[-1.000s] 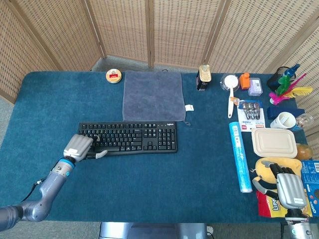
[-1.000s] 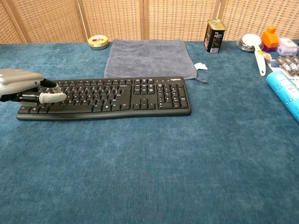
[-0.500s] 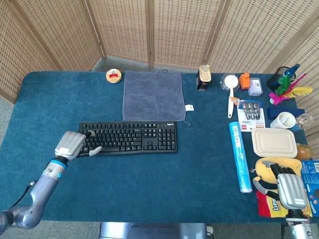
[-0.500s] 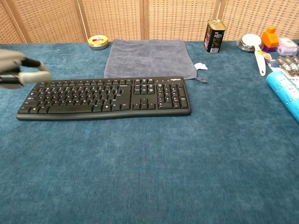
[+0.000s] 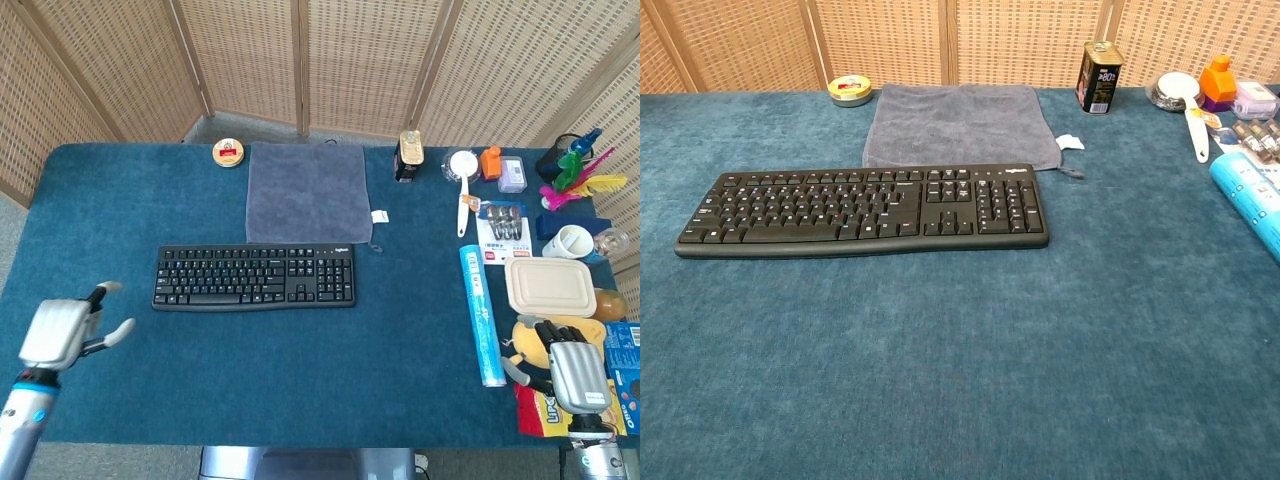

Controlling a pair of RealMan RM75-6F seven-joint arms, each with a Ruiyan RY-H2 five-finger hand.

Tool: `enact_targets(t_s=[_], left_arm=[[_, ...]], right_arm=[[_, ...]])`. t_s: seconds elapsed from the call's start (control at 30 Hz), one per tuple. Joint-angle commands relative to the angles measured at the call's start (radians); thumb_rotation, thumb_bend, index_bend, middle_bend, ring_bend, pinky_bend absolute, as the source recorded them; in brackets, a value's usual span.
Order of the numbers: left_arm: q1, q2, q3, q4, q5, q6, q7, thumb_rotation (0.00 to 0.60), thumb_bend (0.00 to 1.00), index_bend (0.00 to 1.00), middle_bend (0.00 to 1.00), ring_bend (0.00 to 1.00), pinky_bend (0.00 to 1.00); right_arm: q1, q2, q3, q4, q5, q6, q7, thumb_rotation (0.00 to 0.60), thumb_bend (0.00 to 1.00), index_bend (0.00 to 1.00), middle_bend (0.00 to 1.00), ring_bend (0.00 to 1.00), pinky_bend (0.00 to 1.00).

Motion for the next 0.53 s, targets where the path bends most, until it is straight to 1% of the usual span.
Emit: enact_targets(t_s=[0.03,0.1,0.2,0.3,0.53], left_arm=[[0.095,0.035,0.049,-0.001,0.077,0.110,-0.058,0.000,0.14,0.26,0.76,0.70,0.69],[0.131,0.041,0.060,0.002,0.099,0.151,-0.069,0.000,0.14,0.26,0.76,0.69,0.69],[0.165,0.031,0.061,0.017,0.113,0.184,-0.089,0.000,0.14,0.26,0.75,0.68,0.69],[0.191,0.017,0.062,0.033,0.111,0.190,-0.108,0.000,0.14,0.26,0.74,0.67,0.68],[0.209,0.003,0.046,0.043,0.130,0.190,-0.114,0.000,0.14,0.26,0.73,0.66,0.68]], right_arm=[[0.002,-0.002,0.001,-0.001,-0.002,0.000,-0.002,0.000,0.26,0.27,0.37,0.38,0.33],[0.004,-0.005,0.002,-0.001,-0.003,0.000,-0.004,0.000,0.26,0.27,0.37,0.38,0.33],[0.006,-0.011,0.004,0.003,-0.001,-0.001,-0.005,0.000,0.26,0.27,0.37,0.38,0.33],[0.012,-0.020,0.004,0.006,0.001,-0.009,-0.003,0.000,0.26,0.27,0.37,0.38,0.33],[0.018,-0.027,0.005,0.012,0.000,-0.014,-0.006,0.000,0.26,0.27,0.37,0.38,0.33]])
